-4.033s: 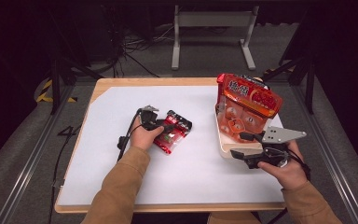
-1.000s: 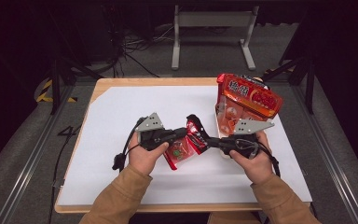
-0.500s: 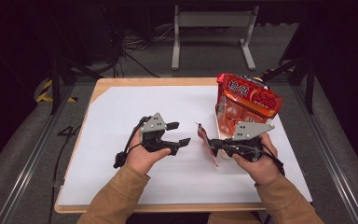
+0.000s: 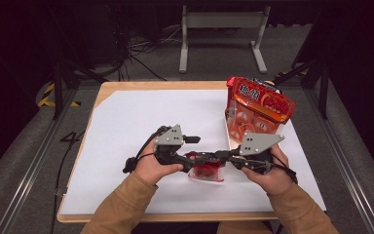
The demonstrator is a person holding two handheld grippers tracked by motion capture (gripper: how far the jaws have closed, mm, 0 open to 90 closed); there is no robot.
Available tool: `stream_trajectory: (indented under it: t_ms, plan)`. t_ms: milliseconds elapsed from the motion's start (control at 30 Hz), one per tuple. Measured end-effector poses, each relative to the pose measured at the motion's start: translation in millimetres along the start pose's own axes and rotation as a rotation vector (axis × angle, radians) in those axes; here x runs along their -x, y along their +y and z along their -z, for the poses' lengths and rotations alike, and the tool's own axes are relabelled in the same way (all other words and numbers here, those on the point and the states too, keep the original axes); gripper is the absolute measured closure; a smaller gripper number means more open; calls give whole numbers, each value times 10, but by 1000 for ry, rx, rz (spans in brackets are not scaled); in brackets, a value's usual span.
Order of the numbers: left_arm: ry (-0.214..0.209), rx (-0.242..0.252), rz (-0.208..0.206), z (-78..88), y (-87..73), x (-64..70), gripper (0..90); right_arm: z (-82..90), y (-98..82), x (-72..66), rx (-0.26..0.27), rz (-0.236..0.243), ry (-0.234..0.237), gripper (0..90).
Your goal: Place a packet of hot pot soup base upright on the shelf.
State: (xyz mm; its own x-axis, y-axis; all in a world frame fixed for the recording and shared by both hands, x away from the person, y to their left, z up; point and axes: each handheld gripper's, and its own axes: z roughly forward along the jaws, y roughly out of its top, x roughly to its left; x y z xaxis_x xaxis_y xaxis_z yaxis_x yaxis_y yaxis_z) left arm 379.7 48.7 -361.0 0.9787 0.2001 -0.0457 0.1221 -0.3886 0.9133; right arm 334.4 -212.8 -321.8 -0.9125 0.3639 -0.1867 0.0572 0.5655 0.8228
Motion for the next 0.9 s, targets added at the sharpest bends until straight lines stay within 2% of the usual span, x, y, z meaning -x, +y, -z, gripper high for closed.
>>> stream_trajectory:
  t_ms: [100, 167, 233, 300, 400, 433, 567, 733, 800, 900]
  plan:
    - [-45, -17, -2, -7, 3, 14, 504, 22, -6, 20, 17, -1, -18, 900]
    - [-53, -26, -4, -13, 6, 27, 595, 37, -15, 33, 30, -4, -37, 900]
    - [-55, -30, -2, -16, 8, 34, 661, 43, -19, 40, 37, -7, -43, 900]
    - [-79, -31, -10, -34, 24, 50, 748, 64, -32, 56, 64, -23, -59, 900]
    - [-101, -28, -9, -51, 38, 67, 808, 78, -37, 66, 85, -31, -61, 900]
    - [-103, -40, -16, -63, 55, 77, 864, 88, -40, 72, 94, -38, -60, 900]
    - [-86, -73, -22, -51, 101, 68, 898, 92, -47, 70, 96, -43, -61, 900]
    - [-89, -97, -15, -48, 151, 54, 899, 111, -53, 71, 98, -53, -54, 884]
    - [-89, -108, -13, -42, 191, 38, 900, 136, -69, 82, 113, -82, -43, 812]
    - [-78, -133, -22, -34, 259, 14, 900, 173, -112, 93, 138, -104, -54, 687]
